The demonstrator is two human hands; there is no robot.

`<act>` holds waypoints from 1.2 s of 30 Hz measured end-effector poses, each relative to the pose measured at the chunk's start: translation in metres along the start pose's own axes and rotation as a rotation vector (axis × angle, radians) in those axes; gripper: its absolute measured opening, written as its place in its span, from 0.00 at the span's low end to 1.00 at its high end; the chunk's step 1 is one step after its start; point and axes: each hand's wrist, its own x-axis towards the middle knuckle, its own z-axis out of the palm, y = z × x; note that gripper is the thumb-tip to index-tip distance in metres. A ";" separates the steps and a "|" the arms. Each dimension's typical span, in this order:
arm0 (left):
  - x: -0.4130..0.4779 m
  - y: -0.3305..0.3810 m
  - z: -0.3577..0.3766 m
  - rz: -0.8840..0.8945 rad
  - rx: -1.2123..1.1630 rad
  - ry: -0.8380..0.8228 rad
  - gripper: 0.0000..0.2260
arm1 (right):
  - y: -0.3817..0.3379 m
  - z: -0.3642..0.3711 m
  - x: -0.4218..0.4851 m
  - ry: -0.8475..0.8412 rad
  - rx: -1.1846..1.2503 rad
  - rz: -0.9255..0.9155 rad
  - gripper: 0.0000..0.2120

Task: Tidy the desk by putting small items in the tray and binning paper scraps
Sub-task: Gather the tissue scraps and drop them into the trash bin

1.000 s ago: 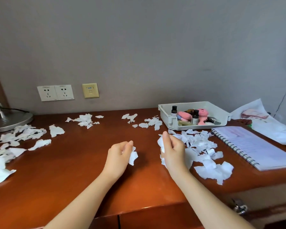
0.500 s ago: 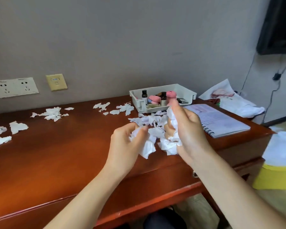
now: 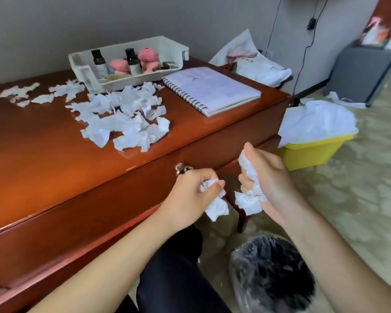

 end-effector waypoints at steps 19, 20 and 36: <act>0.028 -0.150 0.242 -1.059 -0.281 -0.067 0.11 | 0.219 -0.148 0.008 0.494 -0.160 0.629 0.21; 0.028 -0.153 0.251 -1.070 -0.273 -0.069 0.12 | 0.230 -0.155 0.006 0.512 -0.163 0.652 0.21; 0.032 -0.158 0.313 -1.065 -0.132 -0.541 0.24 | 0.289 -0.207 -0.007 0.364 -0.434 0.927 0.16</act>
